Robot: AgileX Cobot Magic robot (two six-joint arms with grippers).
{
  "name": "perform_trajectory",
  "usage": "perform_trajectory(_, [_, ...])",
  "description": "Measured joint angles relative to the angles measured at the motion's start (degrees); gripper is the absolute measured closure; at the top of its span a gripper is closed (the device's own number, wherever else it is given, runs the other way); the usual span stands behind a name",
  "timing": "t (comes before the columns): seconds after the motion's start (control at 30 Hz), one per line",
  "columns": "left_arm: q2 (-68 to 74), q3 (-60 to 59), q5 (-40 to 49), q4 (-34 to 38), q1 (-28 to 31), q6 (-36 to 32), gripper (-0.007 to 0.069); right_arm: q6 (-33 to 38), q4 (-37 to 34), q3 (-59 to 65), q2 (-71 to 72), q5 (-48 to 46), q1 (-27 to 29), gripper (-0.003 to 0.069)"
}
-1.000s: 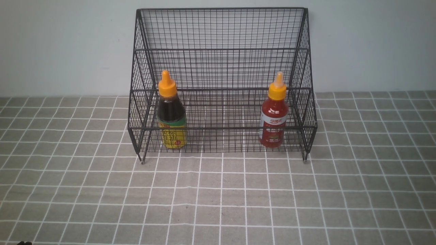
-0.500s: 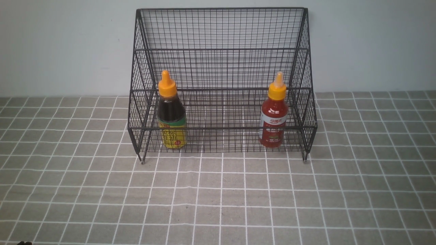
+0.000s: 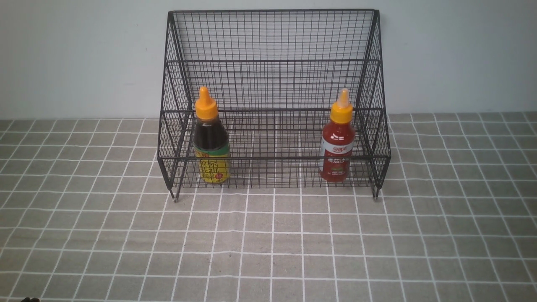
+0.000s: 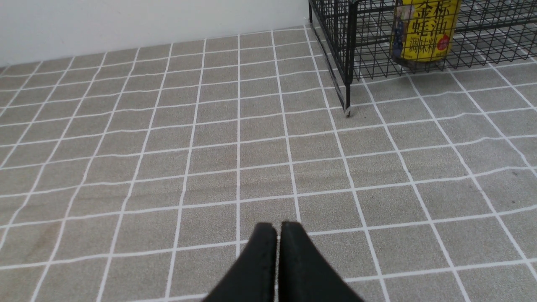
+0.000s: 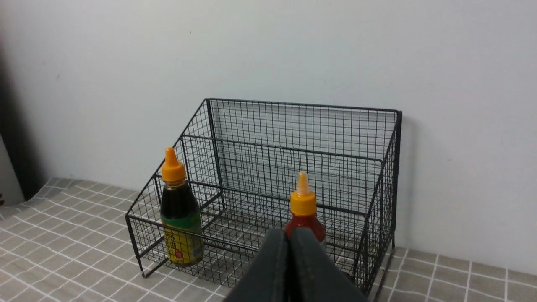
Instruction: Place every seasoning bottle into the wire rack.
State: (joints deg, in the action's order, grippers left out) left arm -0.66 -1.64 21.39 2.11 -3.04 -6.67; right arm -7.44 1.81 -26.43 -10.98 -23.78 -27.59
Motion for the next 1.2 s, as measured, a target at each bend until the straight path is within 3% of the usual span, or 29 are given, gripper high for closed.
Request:
perform_trajectory(0.1, [0.0,0.0,0.0,0.0,0.0,0.0,0.0631,0.7,-0.7,0.1,0.1,0.4,0.2,0.0672])
perform_trajectory(0.23, [0.0,0.0,0.0,0.0,0.0,0.0,0.0631,0.9,-0.9,2.1,2.1,1.4,5.6,0.0672])
perform_trajectory(0.43, [0.0,0.0,0.1,0.0,0.0,0.0,0.0631,3.6,-0.9,8.9,6.3,1.6,17.5,0.0672])
perform_trajectory(0.63, [0.0,0.1,0.2,0.0,0.0,0.0,0.0631,5.5,-0.9,23.5,11.5,1.6,29.6,0.0672])
perform_trajectory(1.2, [0.0,0.1,0.3,0.0,0.0,0.0,0.0631,5.2,-1.8,27.4,11.7,1.6,27.6,0.0672])
